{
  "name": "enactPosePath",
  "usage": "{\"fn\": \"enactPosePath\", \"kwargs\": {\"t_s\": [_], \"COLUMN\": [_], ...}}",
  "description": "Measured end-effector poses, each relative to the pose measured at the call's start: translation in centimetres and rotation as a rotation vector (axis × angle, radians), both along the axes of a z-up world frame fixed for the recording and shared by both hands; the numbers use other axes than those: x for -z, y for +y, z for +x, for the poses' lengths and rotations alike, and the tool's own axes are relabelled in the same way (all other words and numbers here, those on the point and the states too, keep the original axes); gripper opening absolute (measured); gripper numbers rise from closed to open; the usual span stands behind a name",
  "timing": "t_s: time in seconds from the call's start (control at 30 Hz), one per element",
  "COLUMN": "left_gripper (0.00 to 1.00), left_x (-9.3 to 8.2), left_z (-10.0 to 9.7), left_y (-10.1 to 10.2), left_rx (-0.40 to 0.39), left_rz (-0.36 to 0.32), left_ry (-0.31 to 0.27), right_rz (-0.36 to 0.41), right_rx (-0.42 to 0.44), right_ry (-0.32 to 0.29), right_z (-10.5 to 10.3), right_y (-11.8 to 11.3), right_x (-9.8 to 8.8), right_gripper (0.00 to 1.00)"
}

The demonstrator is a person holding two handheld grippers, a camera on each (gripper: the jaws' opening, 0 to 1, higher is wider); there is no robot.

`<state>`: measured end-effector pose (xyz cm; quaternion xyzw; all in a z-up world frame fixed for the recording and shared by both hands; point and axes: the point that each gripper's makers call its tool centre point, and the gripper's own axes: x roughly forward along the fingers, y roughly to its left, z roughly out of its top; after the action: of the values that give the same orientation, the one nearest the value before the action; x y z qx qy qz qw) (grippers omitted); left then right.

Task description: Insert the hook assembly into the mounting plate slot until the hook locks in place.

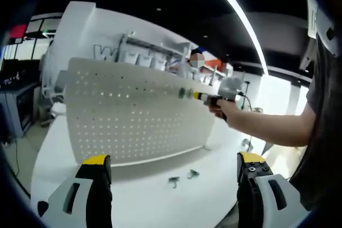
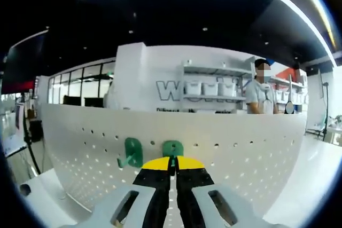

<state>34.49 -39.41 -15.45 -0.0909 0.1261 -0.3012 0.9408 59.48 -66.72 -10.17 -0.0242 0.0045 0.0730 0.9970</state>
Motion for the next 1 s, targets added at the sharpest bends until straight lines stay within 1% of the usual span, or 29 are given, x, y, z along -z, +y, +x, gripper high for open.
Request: {"fn": "enactPosePath", "kwargs": {"t_s": [0.07, 0.5, 0.6, 0.7, 0.83, 0.9, 1.0], "left_gripper": [0.99, 1.0, 1.0, 1.0, 1.0, 1.0, 1.0], "left_x": [0.0, -0.6, -0.5, -0.4, -0.4, -0.5, -0.6], "left_z": [-0.1, -0.8, -0.9, -1.0, -1.2, -1.3, -1.3], "left_y": [0.1, 0.5, 0.4, 0.3, -0.1, -0.3, -0.3], "left_rx": [-0.002, -0.005, 0.001, 0.007, 0.017, 0.023, 0.022], "left_rz": [-0.001, -0.001, -0.002, 0.024, 0.02, 0.034, 0.029], "left_ry": [-0.001, -0.026, -0.025, -0.031, -0.033, -0.038, -0.042], "right_rz": [-0.016, -0.034, -0.038, -0.049, -0.068, -0.069, -0.083], "right_rx": [0.001, 0.003, -0.001, -0.004, -0.012, -0.014, -0.003], "right_ry": [0.001, 0.025, 0.037, 0.044, 0.053, 0.053, 0.057], "right_z": [0.0, 0.2, 0.3, 0.3, 0.3, 0.4, 0.5], "right_y": [0.1, 0.4, 0.4, 0.5, 0.5, 0.5, 0.6], "right_x": [0.0, 0.0, 0.1, 0.1, 0.2, 0.1, -0.1], "right_gripper": [0.01, 0.01, 0.01, 0.02, 0.03, 0.03, 0.04]}}
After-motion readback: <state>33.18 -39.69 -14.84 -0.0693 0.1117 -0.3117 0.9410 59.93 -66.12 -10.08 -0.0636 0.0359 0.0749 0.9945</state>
